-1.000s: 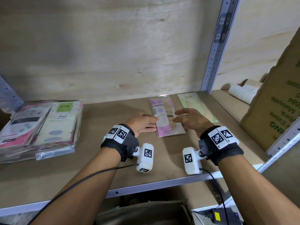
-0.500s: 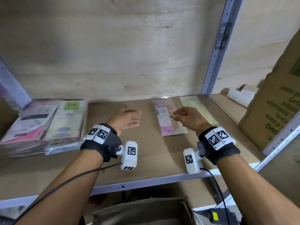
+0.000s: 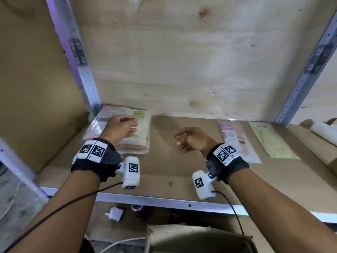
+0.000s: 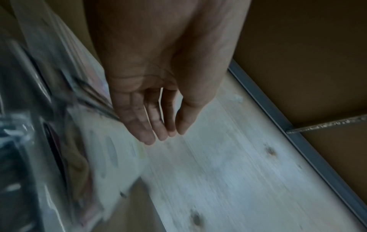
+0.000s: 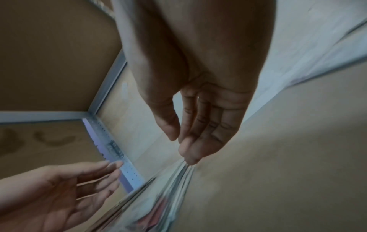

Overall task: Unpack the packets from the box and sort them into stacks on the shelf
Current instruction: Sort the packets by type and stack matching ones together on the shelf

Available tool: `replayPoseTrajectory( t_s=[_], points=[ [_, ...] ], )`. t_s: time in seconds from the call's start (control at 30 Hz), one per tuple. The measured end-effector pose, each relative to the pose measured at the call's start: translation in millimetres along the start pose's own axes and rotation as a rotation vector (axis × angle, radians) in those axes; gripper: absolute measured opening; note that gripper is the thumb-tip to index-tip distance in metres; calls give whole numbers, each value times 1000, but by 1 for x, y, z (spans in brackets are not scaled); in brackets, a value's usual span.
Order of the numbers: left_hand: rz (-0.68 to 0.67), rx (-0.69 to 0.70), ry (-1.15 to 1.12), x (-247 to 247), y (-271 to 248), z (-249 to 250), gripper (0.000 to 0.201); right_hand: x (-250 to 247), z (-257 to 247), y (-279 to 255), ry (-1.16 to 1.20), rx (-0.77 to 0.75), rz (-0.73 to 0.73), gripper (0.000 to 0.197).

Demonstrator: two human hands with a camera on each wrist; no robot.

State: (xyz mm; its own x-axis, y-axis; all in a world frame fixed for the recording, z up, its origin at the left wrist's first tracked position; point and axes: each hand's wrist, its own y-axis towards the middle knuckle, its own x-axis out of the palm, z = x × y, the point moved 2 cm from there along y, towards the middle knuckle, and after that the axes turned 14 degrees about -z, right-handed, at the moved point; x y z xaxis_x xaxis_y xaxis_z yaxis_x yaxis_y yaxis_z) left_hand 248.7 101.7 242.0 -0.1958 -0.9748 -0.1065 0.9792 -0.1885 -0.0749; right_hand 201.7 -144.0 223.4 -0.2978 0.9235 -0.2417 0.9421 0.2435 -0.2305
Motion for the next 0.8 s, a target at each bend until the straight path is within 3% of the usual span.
replayPoseTrajectory(
  t_s=[0.17, 0.27, 0.4, 0.63, 0.8],
  points=[
    [97, 7, 53, -35, -3, -7, 14, 46, -21, 51, 30, 65, -39, 4],
    [122, 0, 78, -44, -3, -11, 18, 67, -25, 79, -5, 95, -36, 24],
    [107, -11, 106, -49, -2, -13, 17, 86, -20, 104, -65, 146, -82, 27],
    [108, -14, 111, -53, 7, -18, 14, 76, -5, 113, -117, 230, -65, 35],
    [76, -13, 85, -36, 14, -19, 13, 58, 1, 95, -101, 211, -66, 30]
  ],
)
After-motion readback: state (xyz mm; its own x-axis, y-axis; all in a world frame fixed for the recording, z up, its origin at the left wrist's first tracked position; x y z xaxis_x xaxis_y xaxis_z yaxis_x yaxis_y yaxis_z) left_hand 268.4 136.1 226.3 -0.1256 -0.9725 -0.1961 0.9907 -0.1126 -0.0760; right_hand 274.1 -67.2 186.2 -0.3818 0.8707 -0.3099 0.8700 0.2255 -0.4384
